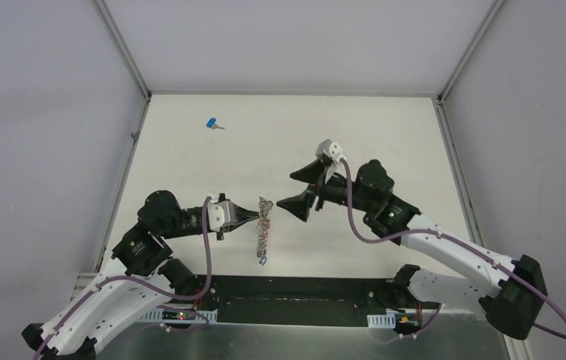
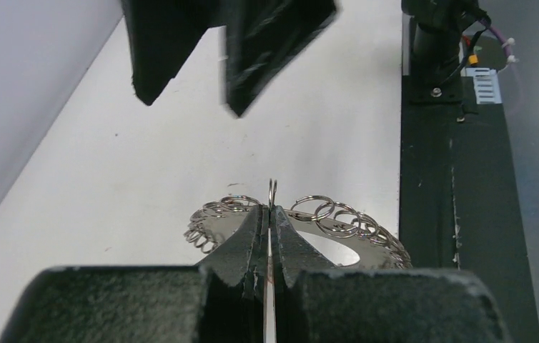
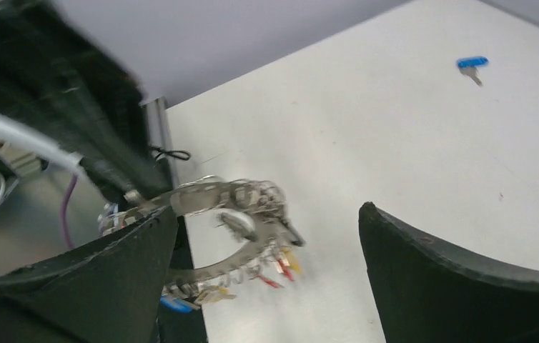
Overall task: Put the keys on the keyring
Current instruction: Pick up the keyring from the center of the board, then adjust the keyring.
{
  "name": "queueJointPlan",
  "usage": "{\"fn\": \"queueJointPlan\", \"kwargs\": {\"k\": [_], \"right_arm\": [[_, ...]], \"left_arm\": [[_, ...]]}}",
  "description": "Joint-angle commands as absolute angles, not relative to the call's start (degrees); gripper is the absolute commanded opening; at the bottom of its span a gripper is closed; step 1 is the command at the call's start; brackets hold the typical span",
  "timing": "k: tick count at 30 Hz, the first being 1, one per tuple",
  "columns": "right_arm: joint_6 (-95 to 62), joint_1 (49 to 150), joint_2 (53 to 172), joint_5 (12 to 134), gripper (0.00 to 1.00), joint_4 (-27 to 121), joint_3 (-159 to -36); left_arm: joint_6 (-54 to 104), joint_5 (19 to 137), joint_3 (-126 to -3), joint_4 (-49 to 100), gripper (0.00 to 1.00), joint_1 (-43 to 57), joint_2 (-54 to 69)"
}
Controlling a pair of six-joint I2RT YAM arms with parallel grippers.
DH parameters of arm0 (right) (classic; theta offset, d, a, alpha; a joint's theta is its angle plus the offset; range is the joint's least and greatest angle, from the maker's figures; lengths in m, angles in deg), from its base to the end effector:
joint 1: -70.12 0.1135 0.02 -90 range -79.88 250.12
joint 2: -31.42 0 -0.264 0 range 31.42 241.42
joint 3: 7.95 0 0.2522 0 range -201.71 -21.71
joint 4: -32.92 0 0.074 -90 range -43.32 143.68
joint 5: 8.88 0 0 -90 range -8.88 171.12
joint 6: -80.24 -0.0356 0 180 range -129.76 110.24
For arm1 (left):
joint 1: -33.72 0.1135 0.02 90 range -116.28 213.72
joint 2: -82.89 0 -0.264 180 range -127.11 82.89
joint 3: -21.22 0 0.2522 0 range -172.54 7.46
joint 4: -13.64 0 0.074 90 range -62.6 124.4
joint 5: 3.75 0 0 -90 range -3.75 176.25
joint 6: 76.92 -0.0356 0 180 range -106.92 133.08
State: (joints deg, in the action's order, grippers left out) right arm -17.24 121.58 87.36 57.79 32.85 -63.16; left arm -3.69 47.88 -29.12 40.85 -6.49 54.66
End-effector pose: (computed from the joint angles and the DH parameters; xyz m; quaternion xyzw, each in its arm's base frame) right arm 0.1329 0.1895 0.3278 -0.3926 0.5926 0.4639 0.5287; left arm 0.0793 -0.0960 0.3242 0.5274 0.5067 -0.3669 0.5749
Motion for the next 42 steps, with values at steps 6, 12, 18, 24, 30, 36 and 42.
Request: {"fn": "queueJointPlan", "kwargs": {"k": [6,12,18,24,30,36,42], "right_arm": [[-33.2,109.4,114.1,61.4,0.99,45.2,-90.5],[-28.9,108.6,143.2,62.0,0.99,68.8,-122.8],[-29.3,109.0,169.9,59.5,0.95,77.8,-156.7],[-37.0,109.0,181.2,61.0,0.76,57.9,-162.6],[-48.8,109.1,192.2,68.3,0.66,42.3,-169.8],[-51.9,109.4,197.8,74.9,0.61,37.3,-173.6],[-51.1,106.0,176.3,57.5,0.68,24.2,-139.5]], "left_arm": [[0.4,62.4,-40.6,59.4,0.00,-7.1,56.8],[9.8,73.8,-47.8,69.9,0.00,-7.1,55.6],[12.9,81.0,-53.2,79.9,0.00,-7.1,50.1],[15.9,82.0,-54.3,80.6,0.00,-7.1,48.2],[17.5,80.8,-52.2,77.4,0.00,-7.1,49.4],[17.8,83.5,-51.2,76.0,0.00,-7.0,47.0],[15.1,79.2,-52.4,73.7,0.00,-6.9,39.8]]}}
